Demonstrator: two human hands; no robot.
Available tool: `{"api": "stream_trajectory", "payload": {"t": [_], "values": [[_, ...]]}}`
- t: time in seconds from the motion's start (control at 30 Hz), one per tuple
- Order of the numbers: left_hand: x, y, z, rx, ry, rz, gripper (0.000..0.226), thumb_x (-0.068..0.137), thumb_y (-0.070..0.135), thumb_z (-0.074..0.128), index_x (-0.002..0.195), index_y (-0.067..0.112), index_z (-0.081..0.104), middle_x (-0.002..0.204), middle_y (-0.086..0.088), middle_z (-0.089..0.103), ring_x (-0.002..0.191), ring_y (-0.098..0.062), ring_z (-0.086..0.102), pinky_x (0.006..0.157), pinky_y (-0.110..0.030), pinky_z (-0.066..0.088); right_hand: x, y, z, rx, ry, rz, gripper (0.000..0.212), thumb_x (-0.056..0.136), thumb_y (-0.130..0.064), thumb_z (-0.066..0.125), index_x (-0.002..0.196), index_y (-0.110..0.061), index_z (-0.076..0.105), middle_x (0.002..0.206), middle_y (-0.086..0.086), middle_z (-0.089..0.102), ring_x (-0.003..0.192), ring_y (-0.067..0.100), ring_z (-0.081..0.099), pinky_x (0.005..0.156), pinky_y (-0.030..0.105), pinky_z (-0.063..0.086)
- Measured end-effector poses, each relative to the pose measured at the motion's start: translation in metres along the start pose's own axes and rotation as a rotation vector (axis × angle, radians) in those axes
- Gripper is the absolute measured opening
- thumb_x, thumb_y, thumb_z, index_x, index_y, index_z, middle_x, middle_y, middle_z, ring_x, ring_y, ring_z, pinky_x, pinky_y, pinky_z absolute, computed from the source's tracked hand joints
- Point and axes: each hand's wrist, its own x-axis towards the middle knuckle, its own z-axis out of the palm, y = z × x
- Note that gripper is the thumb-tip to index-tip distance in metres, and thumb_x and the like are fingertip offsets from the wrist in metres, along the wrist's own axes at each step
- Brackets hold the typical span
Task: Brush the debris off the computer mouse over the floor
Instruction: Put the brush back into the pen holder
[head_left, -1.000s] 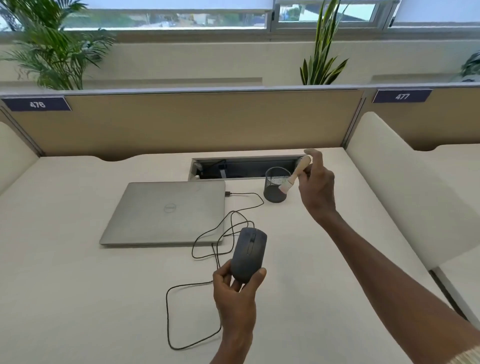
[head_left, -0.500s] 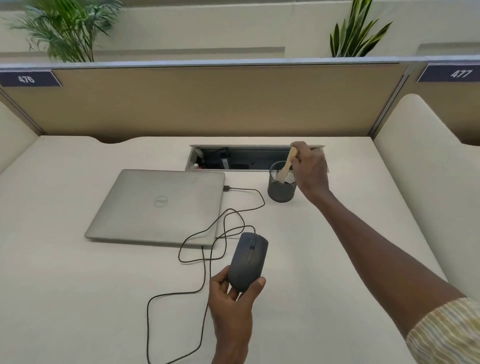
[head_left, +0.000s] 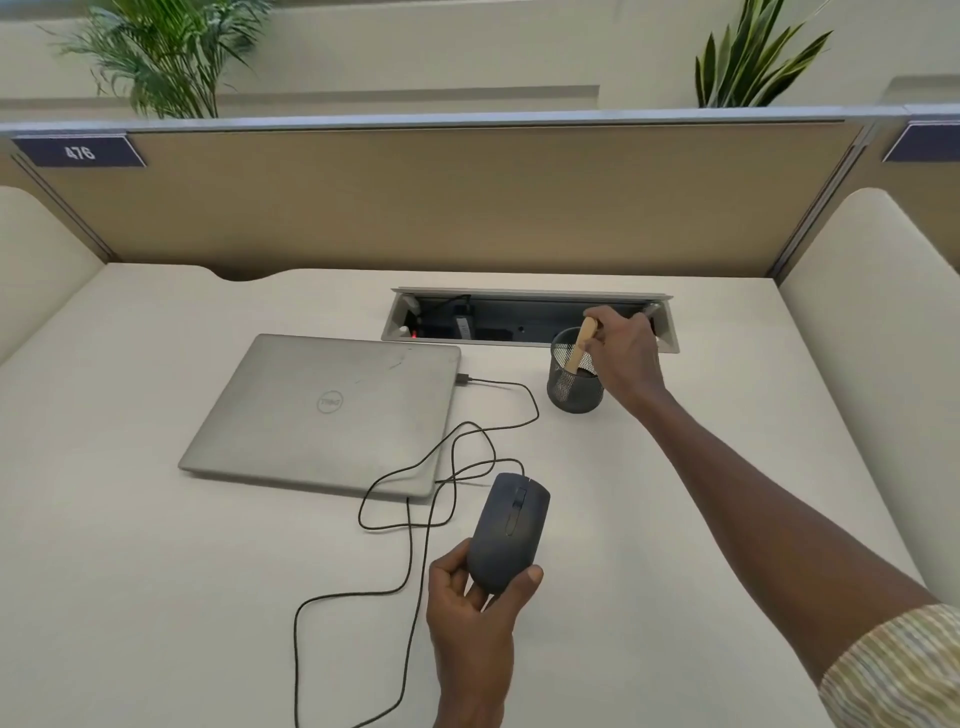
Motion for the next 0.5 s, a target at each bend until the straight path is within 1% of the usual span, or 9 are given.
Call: {"api": "stream_trajectory", "payload": {"t": [0.1, 0.2, 0.27, 0.37, 0.43, 0.5], "values": [[-0.001, 0.000, 0.003, 0.011, -0.006, -0.001, 0.082, 0.036, 0.026, 0.096, 0.111, 0.022, 0.062, 0.105, 0.007, 0.077, 0.091, -0.016, 0.078, 0.066, -0.018, 0.058, 0.005, 0.003, -0.001, -0.102, 0.023, -0.062, 0.040, 0.091, -0.010, 0.066, 0.131, -0.011, 0.064, 0.114, 0.021, 0.063, 0.111, 0.039, 0.048, 0.095, 0.047, 0.044], [0.000, -0.001, 0.005, 0.014, -0.008, 0.004, 0.077, 0.041, 0.020, 0.096, 0.111, 0.022, 0.062, 0.104, 0.007, 0.078, 0.090, -0.015, 0.078, 0.067, -0.017, 0.058, 0.011, 0.007, -0.001, -0.164, 0.016, -0.042, 0.040, 0.093, -0.012, 0.064, 0.133, -0.010, 0.063, 0.121, 0.020, 0.056, 0.118, 0.037, 0.042, 0.097, 0.044, 0.039], [0.000, 0.000, 0.007, 0.007, -0.012, 0.005, 0.077, 0.042, 0.019, 0.096, 0.111, 0.022, 0.062, 0.105, 0.008, 0.078, 0.091, -0.015, 0.077, 0.067, -0.017, 0.058, 0.015, 0.010, 0.000, -0.187, 0.000, -0.024, 0.037, 0.094, -0.014, 0.064, 0.131, -0.010, 0.063, 0.125, 0.019, 0.051, 0.120, 0.037, 0.040, 0.098, 0.045, 0.040], [-0.001, -0.001, 0.008, -0.008, -0.012, 0.004, 0.082, 0.037, 0.027, 0.096, 0.112, 0.023, 0.062, 0.105, 0.010, 0.077, 0.093, -0.014, 0.077, 0.067, -0.018, 0.059, 0.017, 0.014, 0.001, -0.204, -0.022, -0.013, 0.036, 0.094, -0.018, 0.063, 0.129, -0.010, 0.063, 0.126, 0.019, 0.048, 0.122, 0.038, 0.039, 0.100, 0.046, 0.041], [-0.001, -0.002, 0.009, -0.014, -0.008, -0.001, 0.082, 0.038, 0.028, 0.096, 0.112, 0.024, 0.061, 0.106, 0.011, 0.077, 0.095, -0.014, 0.077, 0.067, -0.019, 0.059, 0.016, 0.014, -0.001, -0.195, -0.033, -0.007, 0.042, 0.095, -0.022, 0.063, 0.135, -0.010, 0.059, 0.129, 0.020, 0.047, 0.124, 0.038, 0.039, 0.103, 0.047, 0.039], [-0.002, -0.002, 0.010, -0.014, -0.005, -0.002, 0.081, 0.039, 0.029, 0.096, 0.112, 0.025, 0.061, 0.106, 0.013, 0.077, 0.096, -0.013, 0.077, 0.069, -0.022, 0.059, 0.010, 0.012, -0.004, -0.167, -0.005, -0.008, 0.050, 0.096, -0.026, 0.063, 0.141, -0.008, 0.054, 0.131, 0.022, 0.046, 0.126, 0.039, 0.039, 0.106, 0.046, 0.037]]}}
